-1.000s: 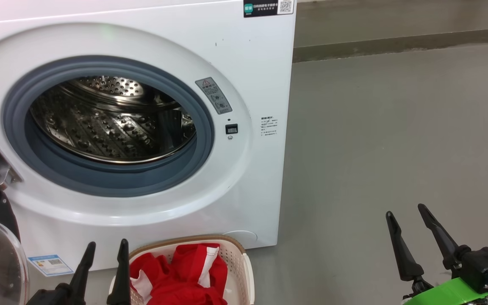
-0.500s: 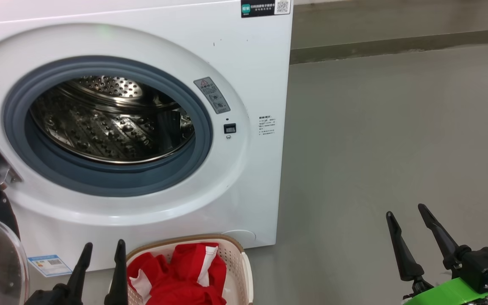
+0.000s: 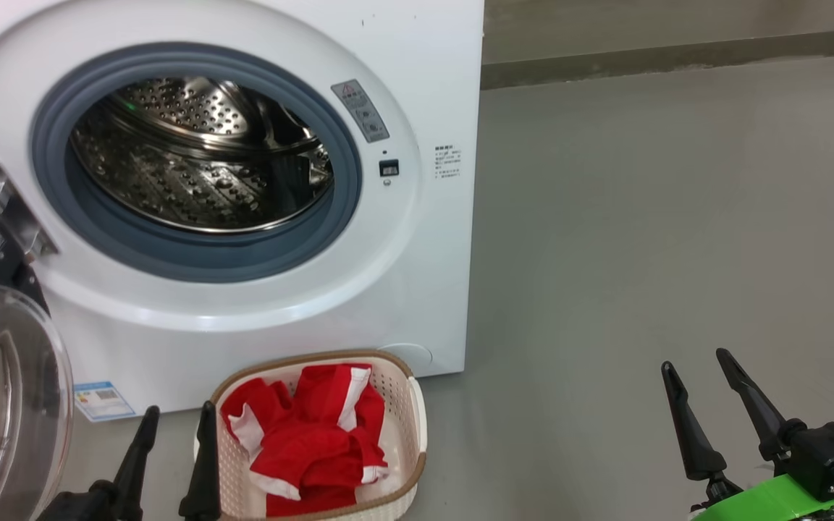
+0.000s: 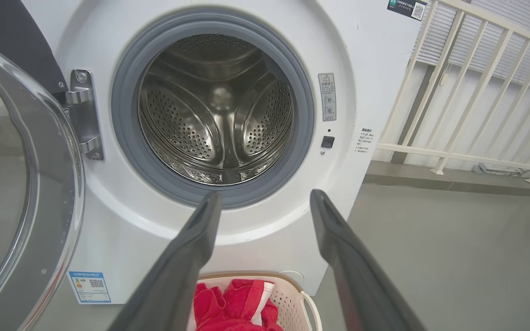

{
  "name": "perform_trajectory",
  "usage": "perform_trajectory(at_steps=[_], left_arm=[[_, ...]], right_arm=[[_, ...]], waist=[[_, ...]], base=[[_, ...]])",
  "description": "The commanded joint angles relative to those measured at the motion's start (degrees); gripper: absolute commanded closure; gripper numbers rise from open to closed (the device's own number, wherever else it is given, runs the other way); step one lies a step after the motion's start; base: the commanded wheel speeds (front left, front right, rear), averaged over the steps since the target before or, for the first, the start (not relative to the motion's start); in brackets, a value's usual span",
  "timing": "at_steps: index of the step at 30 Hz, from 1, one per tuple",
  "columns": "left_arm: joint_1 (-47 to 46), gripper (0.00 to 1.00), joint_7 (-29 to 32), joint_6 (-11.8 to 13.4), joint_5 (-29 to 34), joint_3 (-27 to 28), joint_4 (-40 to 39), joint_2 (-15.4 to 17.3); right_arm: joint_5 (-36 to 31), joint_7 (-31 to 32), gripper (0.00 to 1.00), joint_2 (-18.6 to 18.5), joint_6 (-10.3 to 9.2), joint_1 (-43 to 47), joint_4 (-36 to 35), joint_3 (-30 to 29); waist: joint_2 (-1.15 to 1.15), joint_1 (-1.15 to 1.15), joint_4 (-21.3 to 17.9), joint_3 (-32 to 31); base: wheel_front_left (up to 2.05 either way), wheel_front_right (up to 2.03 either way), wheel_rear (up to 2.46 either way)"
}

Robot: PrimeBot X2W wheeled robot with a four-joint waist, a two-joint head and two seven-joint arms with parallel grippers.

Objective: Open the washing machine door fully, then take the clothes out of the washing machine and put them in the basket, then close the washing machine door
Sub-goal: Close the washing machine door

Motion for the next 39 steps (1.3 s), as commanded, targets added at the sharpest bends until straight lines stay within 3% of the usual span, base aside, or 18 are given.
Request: perform_trajectory(at_steps=[1, 19, 39], left_arm=[[-1.27, 0.0, -0.52, -0.31, -0.46, 1.52, -1.98, 0.65], [-0.62, 0.0, -0.52, 2.9, 1.47, 0.93, -3.31, 0.56], [-0.62, 0.0, -0.52, 5.21, 2.0, -1.27, -8.67, 0.55]], right_arm=[[-0.02, -0.37, 0.0, -1.19, 0.28, -0.69, -1.3, 1.07], [0.14, -0.37, 0.0, -1.38, 0.28, -1.21, -1.2, 1.49], [0.17, -0.37, 0.0, -1.65, 0.28, -2.87, -1.67, 4.08]], waist=[[0.0, 0.0, 0.05, 0.03], [0.0, 0.0, 1.46, 0.48], [0.0, 0.0, 13.69, 2.17]], base=[[-1.22, 1.22, 0.0], [-0.23, 0.23, 0.0], [0.0, 0.0, 0.0]])
